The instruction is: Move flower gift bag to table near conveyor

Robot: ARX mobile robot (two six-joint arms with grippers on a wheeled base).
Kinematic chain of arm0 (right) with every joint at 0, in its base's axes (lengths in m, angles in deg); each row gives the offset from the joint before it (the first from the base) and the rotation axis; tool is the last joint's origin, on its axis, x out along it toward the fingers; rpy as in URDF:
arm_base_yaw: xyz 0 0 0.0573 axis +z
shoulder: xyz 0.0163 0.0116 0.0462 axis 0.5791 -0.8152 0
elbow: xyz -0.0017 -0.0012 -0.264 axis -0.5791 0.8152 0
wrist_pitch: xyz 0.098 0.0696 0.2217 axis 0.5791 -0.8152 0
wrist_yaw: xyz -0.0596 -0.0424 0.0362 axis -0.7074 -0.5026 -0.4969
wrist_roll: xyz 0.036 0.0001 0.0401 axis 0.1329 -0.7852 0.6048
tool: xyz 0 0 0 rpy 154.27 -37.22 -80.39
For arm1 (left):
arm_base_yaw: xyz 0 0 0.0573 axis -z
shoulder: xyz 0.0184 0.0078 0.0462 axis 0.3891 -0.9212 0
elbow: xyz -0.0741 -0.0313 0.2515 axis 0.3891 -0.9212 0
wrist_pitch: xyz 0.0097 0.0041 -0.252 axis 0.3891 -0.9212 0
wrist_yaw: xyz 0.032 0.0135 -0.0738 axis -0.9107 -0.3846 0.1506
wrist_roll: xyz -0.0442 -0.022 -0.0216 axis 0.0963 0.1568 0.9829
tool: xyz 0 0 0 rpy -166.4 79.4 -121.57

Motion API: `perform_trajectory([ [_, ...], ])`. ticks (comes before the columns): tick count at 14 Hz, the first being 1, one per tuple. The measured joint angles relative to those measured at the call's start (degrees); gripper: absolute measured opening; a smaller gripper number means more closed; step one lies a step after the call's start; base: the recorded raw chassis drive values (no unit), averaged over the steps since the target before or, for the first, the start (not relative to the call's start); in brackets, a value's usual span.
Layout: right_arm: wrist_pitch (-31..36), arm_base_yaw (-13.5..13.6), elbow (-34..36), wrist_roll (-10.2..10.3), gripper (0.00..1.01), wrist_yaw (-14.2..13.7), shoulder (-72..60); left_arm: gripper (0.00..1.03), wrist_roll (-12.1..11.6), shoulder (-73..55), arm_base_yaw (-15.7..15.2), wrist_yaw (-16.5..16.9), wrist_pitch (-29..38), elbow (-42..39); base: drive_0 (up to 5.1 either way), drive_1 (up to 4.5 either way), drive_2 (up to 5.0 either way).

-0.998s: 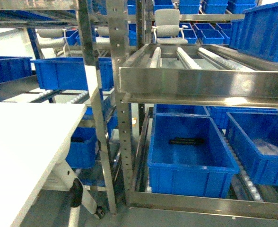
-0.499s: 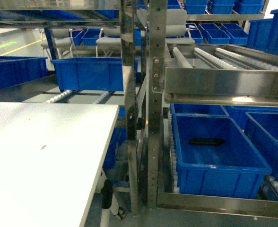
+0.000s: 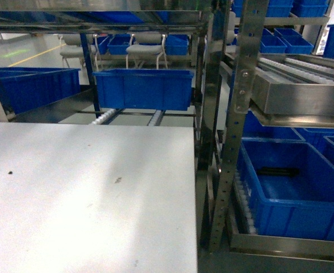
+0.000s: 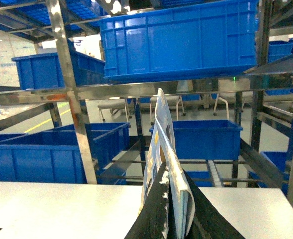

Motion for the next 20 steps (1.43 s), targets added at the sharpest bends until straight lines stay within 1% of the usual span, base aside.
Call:
perform_trajectory([
  [20, 0.0, 0.0, 0.0, 0.0, 0.02, 0.0, 0.2, 0.02, 0.0, 0.0, 0.0, 0.0, -0.1, 0.0, -4.9, 2.49, 2.5],
])
